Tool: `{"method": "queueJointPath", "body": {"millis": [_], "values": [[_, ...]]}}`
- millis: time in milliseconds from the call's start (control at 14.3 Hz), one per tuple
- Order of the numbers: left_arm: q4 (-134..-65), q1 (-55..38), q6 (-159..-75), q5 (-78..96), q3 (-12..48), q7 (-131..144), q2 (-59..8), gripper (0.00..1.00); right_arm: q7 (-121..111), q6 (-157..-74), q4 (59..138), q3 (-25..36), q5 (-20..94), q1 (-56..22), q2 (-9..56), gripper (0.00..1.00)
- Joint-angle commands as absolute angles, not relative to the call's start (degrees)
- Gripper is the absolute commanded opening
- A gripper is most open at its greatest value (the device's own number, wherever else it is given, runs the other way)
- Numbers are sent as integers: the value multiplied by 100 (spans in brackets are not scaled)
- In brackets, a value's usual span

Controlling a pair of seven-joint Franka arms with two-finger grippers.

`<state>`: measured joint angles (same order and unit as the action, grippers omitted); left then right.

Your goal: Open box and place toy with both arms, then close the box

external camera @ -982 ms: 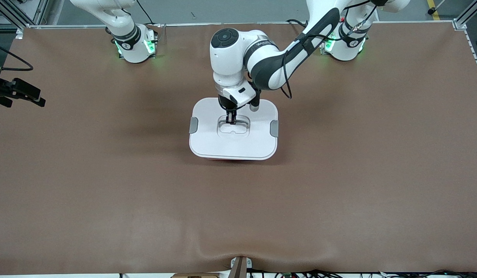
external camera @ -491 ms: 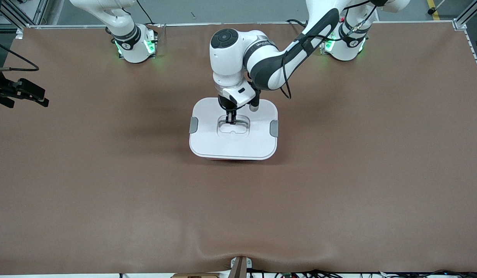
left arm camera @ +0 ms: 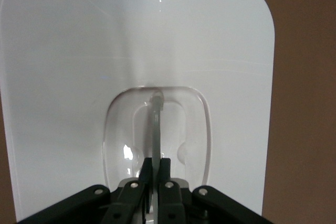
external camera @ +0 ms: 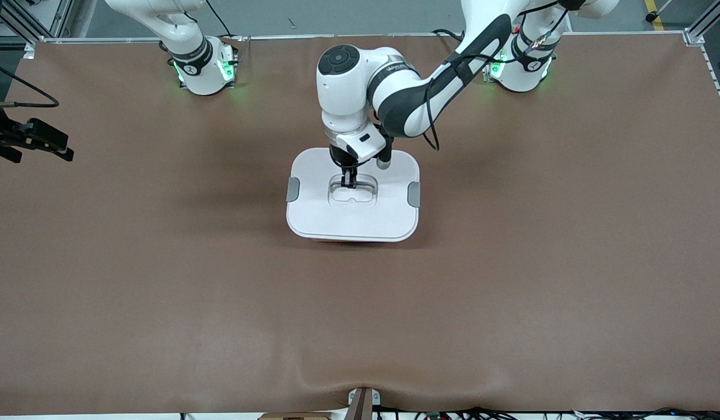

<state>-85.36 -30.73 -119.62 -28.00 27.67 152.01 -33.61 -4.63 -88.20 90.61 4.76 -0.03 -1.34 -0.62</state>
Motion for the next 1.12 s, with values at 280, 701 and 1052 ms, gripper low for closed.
{"method": "queueJointPath", "body": {"millis": [280,701,1052], "values": [[-8481,-3138,-11988,-2971,2733,15311,-3419,0,-501,-8692,9000,492,-62,-150,-53,100],[-8464,-3111,-11988,-2962,2733,15293,-3480,0,-501,-8684,9000,492,-44,-149,-53,100],[-8455,-3120,-11997,-2988,2733,15302,-3542,0,-501,-8675,8982,483,-35,-158,-53,100]]}}
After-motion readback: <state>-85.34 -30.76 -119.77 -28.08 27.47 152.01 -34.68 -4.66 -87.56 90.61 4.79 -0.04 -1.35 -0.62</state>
